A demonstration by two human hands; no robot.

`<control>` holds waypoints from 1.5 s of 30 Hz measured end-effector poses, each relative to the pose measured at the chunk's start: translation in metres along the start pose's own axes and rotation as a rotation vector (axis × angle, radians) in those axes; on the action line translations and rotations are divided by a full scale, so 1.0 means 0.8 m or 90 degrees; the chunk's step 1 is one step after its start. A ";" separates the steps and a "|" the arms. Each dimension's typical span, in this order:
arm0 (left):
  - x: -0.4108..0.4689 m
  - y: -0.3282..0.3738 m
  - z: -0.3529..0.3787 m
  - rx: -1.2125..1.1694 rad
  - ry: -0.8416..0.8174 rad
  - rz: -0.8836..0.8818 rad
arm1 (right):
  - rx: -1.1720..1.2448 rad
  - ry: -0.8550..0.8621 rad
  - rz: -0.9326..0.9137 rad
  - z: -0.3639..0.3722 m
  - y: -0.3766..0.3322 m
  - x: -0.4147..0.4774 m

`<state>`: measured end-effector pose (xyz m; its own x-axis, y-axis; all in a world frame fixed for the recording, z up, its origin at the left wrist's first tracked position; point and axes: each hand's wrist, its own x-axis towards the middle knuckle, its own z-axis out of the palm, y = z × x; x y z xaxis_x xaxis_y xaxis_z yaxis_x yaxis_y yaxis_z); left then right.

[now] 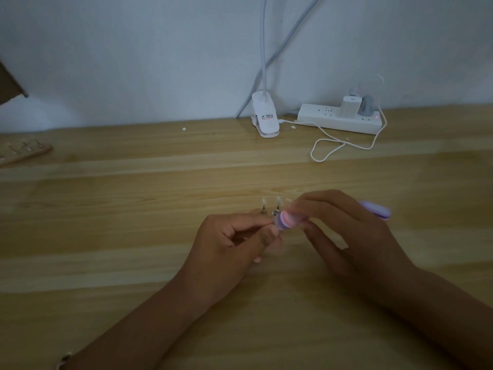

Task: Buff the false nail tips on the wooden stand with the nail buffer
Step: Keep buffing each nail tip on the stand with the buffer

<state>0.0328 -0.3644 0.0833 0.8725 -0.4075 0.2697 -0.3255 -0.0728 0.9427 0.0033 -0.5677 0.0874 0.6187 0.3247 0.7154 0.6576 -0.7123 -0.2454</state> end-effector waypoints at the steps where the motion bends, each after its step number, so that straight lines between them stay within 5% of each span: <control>1: 0.000 0.000 0.000 0.011 0.005 0.010 | -0.004 0.009 0.008 -0.001 0.001 0.002; 8: 0.002 -0.003 -0.003 0.098 0.086 0.073 | -0.050 0.110 0.006 -0.008 -0.007 0.001; 21: 0.003 -0.004 -0.001 -0.034 0.068 0.004 | 0.051 -0.034 0.079 0.005 -0.014 -0.001; 35: 0.001 0.003 -0.001 -0.081 0.074 -0.026 | 0.167 -0.046 0.243 -0.008 -0.017 -0.001; 39: 0.002 0.001 0.001 -0.090 0.049 -0.034 | 0.144 -0.117 0.230 -0.004 -0.025 -0.004; 45: 0.001 -0.002 0.001 -0.116 0.003 -0.034 | -0.009 -0.071 0.083 0.013 -0.017 -0.006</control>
<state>0.0332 -0.3656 0.0820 0.8885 -0.4030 0.2193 -0.2079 0.0724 0.9755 -0.0038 -0.5534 0.0807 0.7427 0.2956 0.6008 0.5633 -0.7609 -0.3221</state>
